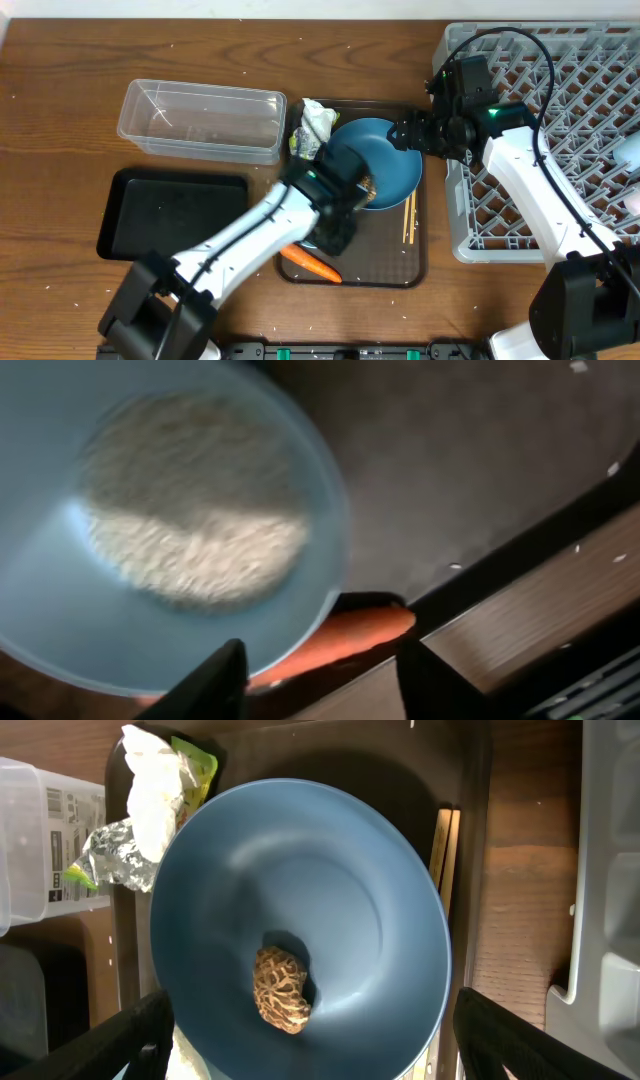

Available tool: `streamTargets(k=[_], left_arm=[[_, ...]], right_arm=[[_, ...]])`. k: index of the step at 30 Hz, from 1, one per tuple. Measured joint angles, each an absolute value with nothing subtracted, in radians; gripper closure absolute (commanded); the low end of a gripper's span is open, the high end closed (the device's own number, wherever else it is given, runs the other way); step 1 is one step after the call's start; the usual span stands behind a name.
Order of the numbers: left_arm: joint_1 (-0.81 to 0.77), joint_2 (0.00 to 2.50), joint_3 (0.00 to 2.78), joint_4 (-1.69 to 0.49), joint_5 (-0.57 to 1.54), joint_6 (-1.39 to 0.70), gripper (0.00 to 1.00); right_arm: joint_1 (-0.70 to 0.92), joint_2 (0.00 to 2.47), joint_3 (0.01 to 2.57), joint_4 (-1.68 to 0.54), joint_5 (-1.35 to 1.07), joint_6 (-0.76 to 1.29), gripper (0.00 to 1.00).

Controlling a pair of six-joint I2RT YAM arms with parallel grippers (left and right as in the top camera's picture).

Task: Sort waste into correct bins and load items into the dishwasher rack
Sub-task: 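Move the left gripper over the rice bowl, right gripper over the plate, then lower the left gripper onto the light-blue rice bowl rim and grasp it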

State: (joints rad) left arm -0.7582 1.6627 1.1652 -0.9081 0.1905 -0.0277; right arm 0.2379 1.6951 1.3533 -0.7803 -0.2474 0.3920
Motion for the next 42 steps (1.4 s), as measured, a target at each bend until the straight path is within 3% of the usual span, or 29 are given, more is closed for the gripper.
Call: streamTargets(k=[8, 13, 17, 19, 28, 35, 42], left_arm=[[-0.810, 1.674, 1.165, -0.797, 0.123, -0.017, 0.47], [-0.809, 1.714, 1.166, -0.825, 0.111, -0.014, 0.47], [-0.803, 1.714, 1.197, -0.926, 0.075, -0.010, 0.47], [-0.788, 1.709, 1.239, -0.959, 0.036, -0.010, 0.38], [-0.506, 1.642, 1.449, -1.003, -0.100, -0.056, 0.33], [-0.195, 1.619, 1.499, -1.020, 0.012, -0.112, 0.33], [-0.151, 1.619, 1.499, -1.135, 0.147, -0.066, 0.33]], right_arm=[[0.238, 1.695, 1.353, -0.780, -0.248, 0.389, 0.18], [0.238, 1.695, 1.353, -0.781, -0.252, 0.389, 0.11], [0.238, 1.695, 1.353, -0.782, -0.257, 0.385, 0.01], [0.238, 1.695, 1.353, -0.782, -0.258, 0.382, 0.01], [0.238, 1.695, 1.353, -0.782, -0.258, 0.382, 0.01], [0.238, 1.695, 1.353, -0.754, -0.259, 0.382, 0.01], [0.238, 1.695, 1.353, -0.737, -0.259, 0.382, 0.01]])
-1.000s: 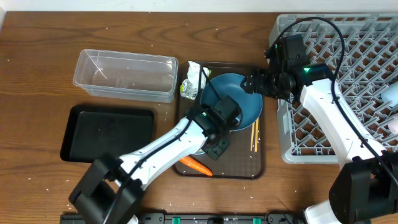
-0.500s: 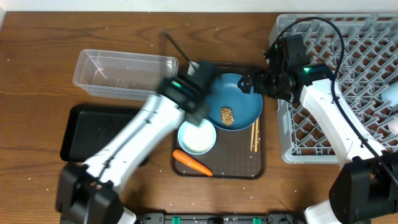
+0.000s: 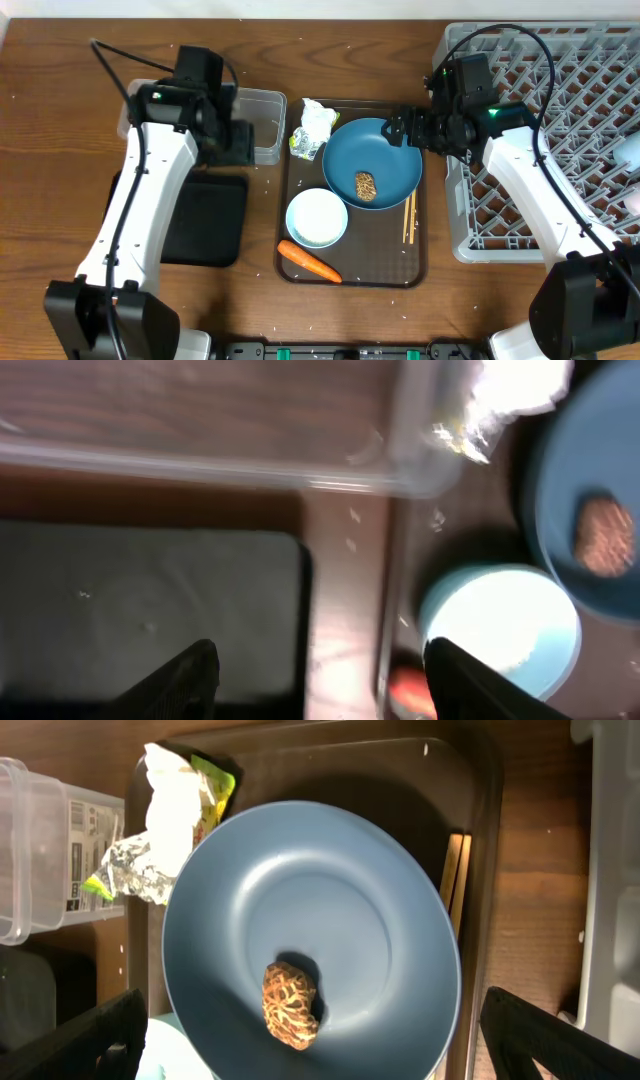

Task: Sort waste into correct bins and load items into the dishwasher rack
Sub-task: 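Lower the left gripper onto the light-blue rice bowl rim and grasp it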

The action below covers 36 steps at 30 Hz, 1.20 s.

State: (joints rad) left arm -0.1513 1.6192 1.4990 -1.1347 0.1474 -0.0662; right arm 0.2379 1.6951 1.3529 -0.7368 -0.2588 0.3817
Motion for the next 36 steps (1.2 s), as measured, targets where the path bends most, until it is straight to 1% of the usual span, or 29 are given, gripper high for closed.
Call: streamTargets(k=[2, 9, 13, 15, 19, 27, 31, 36], left_arm=[[-0.197, 1.619, 1.494, -1.147, 0.172, -0.051, 0.33], [-0.453, 1.618, 1.347, -1.093, 0.215, -0.022, 0.33], [-0.539, 1.618, 1.320, -1.081, 0.220, -0.018, 0.33], [-0.574, 1.618, 1.320, -1.042, 0.223, -0.018, 0.33], [-0.629, 1.618, 1.320, -0.976, 0.227, -0.017, 0.33], [-0.728, 1.650, 1.320, -0.929, 0.227, -0.019, 0.33], [-0.768, 1.745, 1.320, -0.907, 0.230, -0.025, 0.35], [-0.754, 1.874, 1.319, -0.821, 0.230, -0.087, 0.40]], right_arm=[[0.238, 1.695, 1.353, -0.736, -0.259, 0.382, 0.01], [0.238, 1.695, 1.353, -0.736, -0.259, 0.382, 0.01], [0.238, 1.695, 1.353, -0.735, -0.260, 0.382, 0.01], [0.238, 1.695, 1.353, -0.731, -0.260, 0.383, 0.01], [0.240, 1.695, 1.353, -0.728, -0.262, 0.403, 0.01], [0.268, 1.695, 1.353, -0.728, -0.263, 0.418, 0.01], [0.271, 1.695, 1.353, -0.732, -0.268, 0.418, 0.01], [0.278, 1.695, 1.353, -0.743, -0.274, 0.421, 0.01]])
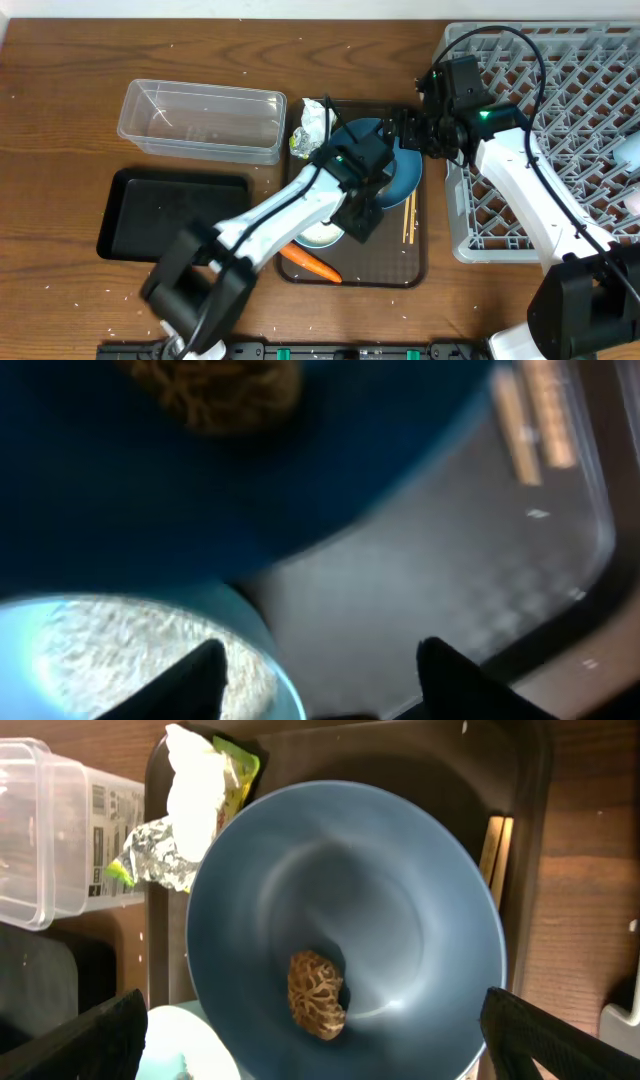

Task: Sort waste into correct bins and load items into the dishwasher rack
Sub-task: 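Lower the left gripper onto the light-blue rice bowl rim and grasp it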

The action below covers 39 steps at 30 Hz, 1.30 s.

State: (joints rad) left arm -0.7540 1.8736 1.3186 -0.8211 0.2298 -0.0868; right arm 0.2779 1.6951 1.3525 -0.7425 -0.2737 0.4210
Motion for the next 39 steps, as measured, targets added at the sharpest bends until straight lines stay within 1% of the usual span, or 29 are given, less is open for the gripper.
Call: streamTargets(k=[5, 6, 8, 9, 10, 16, 17, 19, 20, 29, 39], left_arm=[[-0.745, 1.925, 1.313, -0.813, 0.229, -0.171, 0.46], [-0.745, 1.926, 1.311, -0.809, 0.229, -0.185, 0.52], [-0.745, 1.926, 1.311, -0.805, 0.226, -0.212, 0.71], [-0.745, 1.926, 1.311, -0.804, 0.226, -0.222, 0.77], [-0.745, 1.926, 1.311, -0.806, 0.223, -0.223, 0.81], [-0.745, 1.926, 1.311, -0.814, 0.218, -0.238, 0.81], [-0.745, 1.926, 1.311, -0.818, 0.218, -0.239, 0.86], [-0.745, 1.926, 1.311, -0.825, 0.218, -0.245, 0.92], [-0.745, 1.926, 1.311, -0.832, 0.219, -0.248, 0.94], [-0.746, 1.926, 1.314, -0.884, 0.201, -0.260, 0.94], [-0.747, 1.880, 1.314, -0.995, 0.123, -0.279, 0.94]], right_arm=[[0.280, 1.695, 1.353, -0.750, -0.270, 0.425, 0.01], [0.280, 1.695, 1.353, -0.750, -0.270, 0.426, 0.01], [0.280, 1.695, 1.353, -0.750, -0.269, 0.429, 0.01], [0.280, 1.695, 1.353, -0.750, -0.268, 0.429, 0.01], [0.280, 1.695, 1.353, -0.750, -0.268, 0.429, 0.01], [0.280, 1.695, 1.353, -0.751, -0.269, 0.429, 0.01], [0.280, 1.695, 1.353, -0.752, -0.270, 0.429, 0.01], [0.280, 1.695, 1.353, -0.759, -0.271, 0.429, 0.01], [0.280, 1.695, 1.353, -0.762, -0.271, 0.429, 0.01], [0.280, 1.695, 1.353, -0.792, -0.274, 0.429, 0.01], [0.280, 1.695, 1.353, -0.797, -0.274, 0.429, 0.01]])
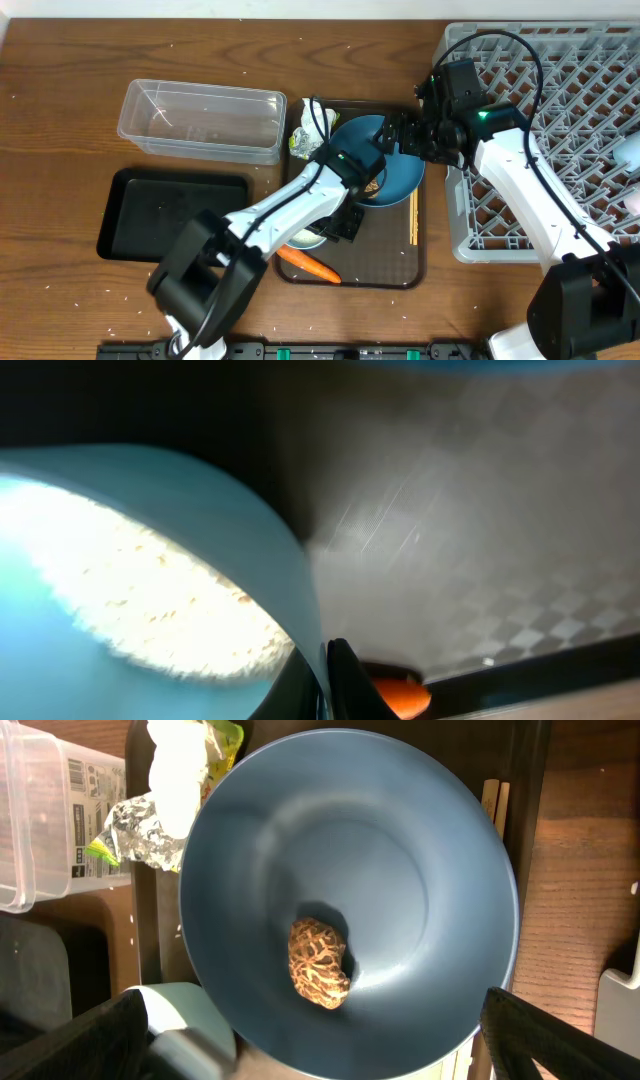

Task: Sort waste into correct bins and load items into the dishwasher rack
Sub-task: 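Lower the left gripper onto the light-blue rice bowl rim and grasp it, then lift the rice bowl with the left gripper over the black tray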

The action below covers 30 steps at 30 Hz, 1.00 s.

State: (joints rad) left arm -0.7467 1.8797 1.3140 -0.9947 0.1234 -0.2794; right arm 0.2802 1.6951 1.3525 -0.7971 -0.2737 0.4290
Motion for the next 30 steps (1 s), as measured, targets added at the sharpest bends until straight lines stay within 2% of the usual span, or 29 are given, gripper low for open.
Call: streamTargets(k=[11, 22, 27, 30], left_arm=[[-0.746, 1.660, 1.314, -0.991, 0.082, -0.315, 0.94], [-0.727, 1.654, 1.314, -1.050, 0.025, -0.330, 0.94], [-0.645, 1.593, 1.314, -1.110, -0.010, -0.345, 0.94], [-0.544, 1.529, 1.314, -1.121, -0.019, -0.344, 0.94]], right_arm=[[0.280, 1.695, 1.353, -0.801, -0.274, 0.429, 0.01], [0.280, 1.695, 1.353, -0.812, -0.274, 0.429, 0.01], [0.280, 1.695, 1.353, -0.812, -0.274, 0.429, 0.01], [0.280, 1.695, 1.353, -0.811, -0.274, 0.429, 0.01]])
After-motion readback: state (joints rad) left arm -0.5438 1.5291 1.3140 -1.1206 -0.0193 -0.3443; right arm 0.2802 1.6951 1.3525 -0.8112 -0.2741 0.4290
